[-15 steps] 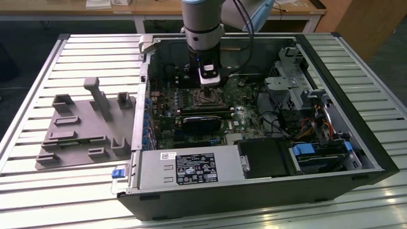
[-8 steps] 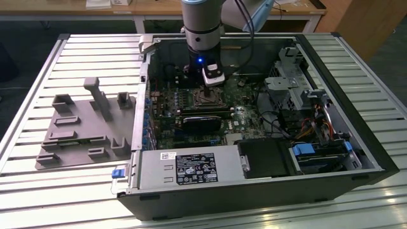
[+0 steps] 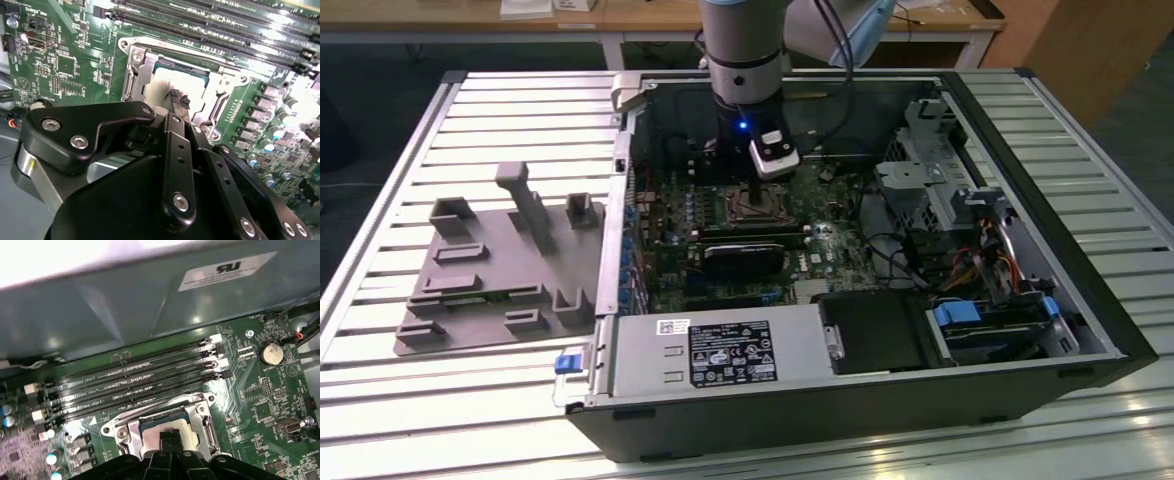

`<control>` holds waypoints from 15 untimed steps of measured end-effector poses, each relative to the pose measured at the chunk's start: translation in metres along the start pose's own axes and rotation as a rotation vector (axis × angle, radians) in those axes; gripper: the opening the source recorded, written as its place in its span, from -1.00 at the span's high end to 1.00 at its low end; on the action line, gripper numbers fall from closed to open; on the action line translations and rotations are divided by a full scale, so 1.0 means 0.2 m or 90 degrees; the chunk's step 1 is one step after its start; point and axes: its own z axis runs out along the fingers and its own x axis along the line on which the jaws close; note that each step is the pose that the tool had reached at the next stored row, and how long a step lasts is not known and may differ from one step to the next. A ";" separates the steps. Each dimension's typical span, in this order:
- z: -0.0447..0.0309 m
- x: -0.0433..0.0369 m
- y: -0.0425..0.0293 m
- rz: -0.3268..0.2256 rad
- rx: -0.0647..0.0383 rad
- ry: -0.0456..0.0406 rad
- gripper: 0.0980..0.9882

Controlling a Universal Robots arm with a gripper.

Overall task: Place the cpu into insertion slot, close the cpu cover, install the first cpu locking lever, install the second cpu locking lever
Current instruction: 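Install the first cpu locking lever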

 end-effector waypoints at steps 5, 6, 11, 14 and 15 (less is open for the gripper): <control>-0.034 -0.004 0.002 -0.013 0.008 -0.0042 0.99; -0.039 -0.004 0.003 -0.015 0.011 -0.0054 0.99; -0.064 -0.007 0.004 -0.021 0.020 -0.0084 0.99; -0.082 -0.009 0.005 -0.023 0.022 -0.0091 0.99; -0.088 -0.010 0.005 -0.024 0.023 -0.0095 0.99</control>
